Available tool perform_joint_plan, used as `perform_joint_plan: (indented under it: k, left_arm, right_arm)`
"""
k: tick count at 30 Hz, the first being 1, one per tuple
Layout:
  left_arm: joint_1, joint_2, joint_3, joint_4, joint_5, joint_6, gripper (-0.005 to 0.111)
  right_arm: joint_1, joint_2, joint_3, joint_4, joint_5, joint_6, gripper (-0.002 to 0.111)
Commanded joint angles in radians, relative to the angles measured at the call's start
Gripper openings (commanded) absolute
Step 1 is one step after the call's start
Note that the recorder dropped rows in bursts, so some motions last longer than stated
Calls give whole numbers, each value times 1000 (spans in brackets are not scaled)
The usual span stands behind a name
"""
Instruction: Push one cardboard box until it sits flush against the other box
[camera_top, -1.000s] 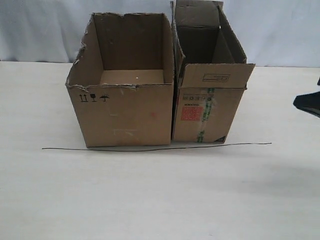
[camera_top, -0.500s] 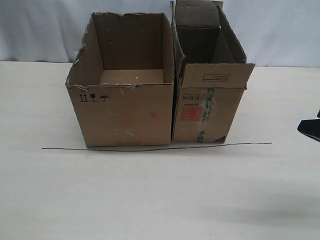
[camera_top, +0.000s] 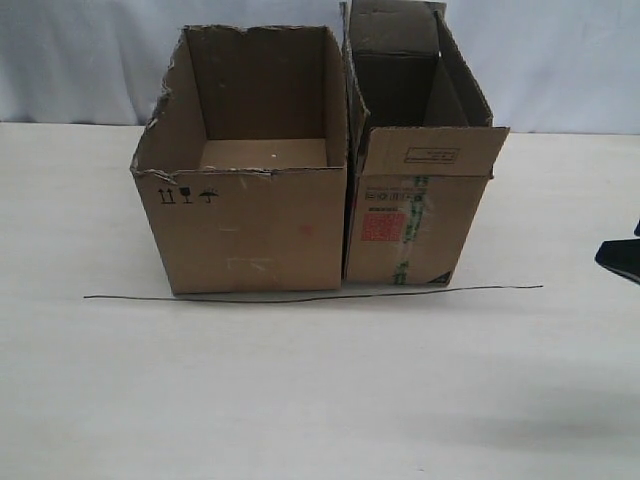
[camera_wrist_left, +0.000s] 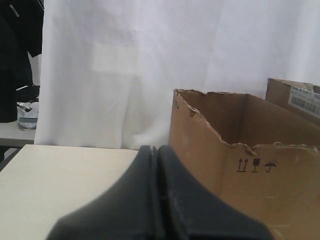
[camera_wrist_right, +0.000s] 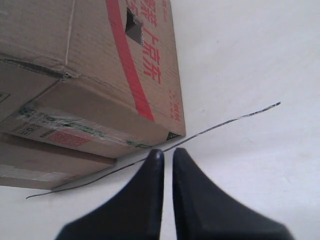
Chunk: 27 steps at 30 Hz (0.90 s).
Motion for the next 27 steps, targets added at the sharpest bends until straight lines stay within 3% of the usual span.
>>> perform_joint_plan:
  k: [1,6,11,16,22,27]
  left_arm:
    - [-9,-3,4,4,-8,-5,0]
    - [-9,-3,4,4,-8,-5,0]
    - [-9,-3,4,4,-8,-5,0]
    - [-9,-3,4,4,-8,-5,0]
    - [-9,-3,4,4,-8,-5,0]
    - [-9,-3,4,4,-8,-5,0]
  right_arm:
    - [3,-7,2,-1,-20,-6,5]
    - [3,-82,2,-1,-45,158,5]
    - [7,-321,21,-47,-78,65,5]
    - [140,-551,96,-56,-290,-22,5]
    - [273,-821,220,-51,-550,109,5]
    - [289,-966,324,-51,-566,194,5]
